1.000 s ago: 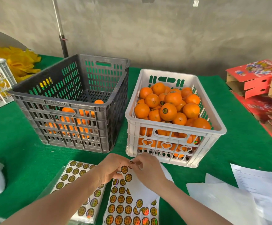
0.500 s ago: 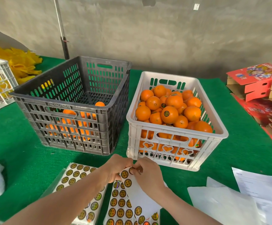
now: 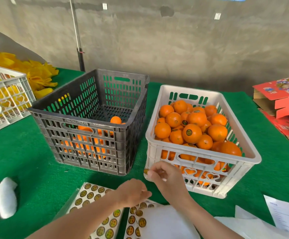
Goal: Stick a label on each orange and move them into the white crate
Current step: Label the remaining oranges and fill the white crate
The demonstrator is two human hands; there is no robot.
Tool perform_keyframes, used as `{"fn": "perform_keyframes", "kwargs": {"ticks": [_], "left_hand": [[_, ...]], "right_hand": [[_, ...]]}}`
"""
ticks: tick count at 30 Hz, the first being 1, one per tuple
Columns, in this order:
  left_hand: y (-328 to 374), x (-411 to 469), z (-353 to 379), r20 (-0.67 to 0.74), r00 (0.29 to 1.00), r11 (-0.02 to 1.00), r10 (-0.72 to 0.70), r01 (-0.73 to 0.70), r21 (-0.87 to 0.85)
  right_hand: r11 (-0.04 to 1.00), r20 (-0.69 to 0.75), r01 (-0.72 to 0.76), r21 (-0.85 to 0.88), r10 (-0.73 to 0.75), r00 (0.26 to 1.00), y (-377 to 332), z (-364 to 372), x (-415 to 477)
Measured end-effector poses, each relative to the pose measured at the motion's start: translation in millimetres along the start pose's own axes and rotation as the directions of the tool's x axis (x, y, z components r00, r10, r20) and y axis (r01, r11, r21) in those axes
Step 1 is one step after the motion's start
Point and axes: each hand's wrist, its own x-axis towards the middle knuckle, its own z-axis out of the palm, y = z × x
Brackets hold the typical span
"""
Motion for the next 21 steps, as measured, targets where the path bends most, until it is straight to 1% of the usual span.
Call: {"fn": "perform_keyframes", "kwargs": {"ticks": [1,2,3,5,6,7,8,9,10,11,12,13,14,15,16,17,18,19,20,21], "left_hand": [[-0.1,-4.5,-7.1,-0.1,0.992,0.995,0.073,-0.066,0.071],[-0.7,-12.4,-18.1,-0.214,0.964,0.985,0.155,-0.135,0.108],[-3.7,-22.1,-32.5,-0.331,0.912,0.969,0.241,-0.209,0.129],[-14.4,-46.1,-66.8,-0.535,0.764,0.929,0.361,-0.346,0.133],[-22.1,-58.8,-85.7,-0.638,0.662,0.903,0.393,-0.408,0.133],[-30.7,-70.0,-105.4,-0.735,0.553,0.884,0.393,-0.448,0.135],[-40.5,-78.5,-125.4,-0.811,0.461,0.878,0.36,-0.461,0.128],[-51.3,-83.4,-146.1,-0.867,0.396,0.888,0.302,-0.447,0.105],[-62.5,-84.4,-166.7,-0.905,0.357,0.905,0.231,-0.421,0.065],[-74.0,-81.2,-187.3,-0.926,0.341,0.924,0.163,-0.381,0.022],[-85.6,-73.8,-207.9,-0.925,0.363,0.947,0.114,-0.322,-0.01],[-95.8,-64.0,-228.6,-0.896,0.436,0.968,0.083,-0.25,-0.032],[-104.9,-51.9,-246.9,-0.822,0.566,0.986,0.07,-0.162,-0.028],[-113.3,-37.6,-262.4,-0.697,0.714,0.997,0.072,-0.074,0.028],[-120.1,-22.1,-275.1,-0.52,0.851,0.993,0.076,-0.017,0.118],[-123.5,-4.0,-281.4,-0.32,0.945,0.985,0.061,-0.004,0.175],[-123.4,14.0,-283.5,-0.129,0.991,0.981,0.019,0.007,0.193],[-122.6,32.8,-280.5,0.031,0.999,0.981,-0.044,0.038,0.192],[-120.2,50.4,-274.5,0.178,0.977,0.974,-0.12,0.08,0.213],[-116.5,66.5,-263.8,0.289,0.943,0.958,-0.165,0.083,0.274]], "right_hand": [[0.997,-0.032,0.082,0.009,-0.082,0.996,-11.9,0.1,8.4],[0.986,-0.074,0.164,0.015,-0.162,0.984,-24.4,0.3,18.0],[0.969,-0.114,0.244,0.024,-0.24,0.964,-36.6,1.2,29.6],[0.919,-0.168,0.394,0.024,-0.385,0.907,-56.9,7.0,58.4],[0.895,-0.179,0.446,-0.001,-0.439,0.88,-65.3,12.8,75.8],[0.88,-0.178,0.473,-0.039,-0.472,0.863,-72.4,20.5,94.5],[0.877,-0.165,0.474,-0.083,-0.481,0.861,-78.0,29.6,114.1],[0.881,-0.137,0.455,-0.13,-0.471,0.871,-83.0,39.6,134.2],[0.885,-0.099,0.427,-0.184,-0.449,0.888,-87.0,49.5,153.6],[0.883,-0.054,0.402,-0.241,-0.426,0.903,-89.4,59.1,171.7],[0.873,-0.012,0.387,-0.297,-0.409,0.913,-90.0,68.2,187.8],[0.857,0.023,0.381,-0.347,-0.398,0.917,-89.5,76.8,201.4],[0.842,0.05,0.373,-0.391,-0.385,0.922,-87.8,84.9,212.6],[0.827,0.073,0.359,-0.433,-0.365,0.928,-84.8,91.8,221.1],[0.815,0.09,0.339,-0.47,-0.338,0.937,-81.1,97.8,227.1],[0.81,0.094,0.314,-0.495,-0.31,0.946,-76.8,102.1,230.6],[0.818,0.08,0.28,-0.503,-0.279,0.957,-72.6,105.0,233.1],[0.837,0.052,0.234,-0.494,-0.241,0.969,-69.0,106.3,235.2],[0.861,0.018,0.18,-0.476,-0.195,0.981,-66.6,106.1,237.2],[0.88,-0.014,0.122,-0.458,-0.144,0.989,-65.1,105.4,239.0]]}}
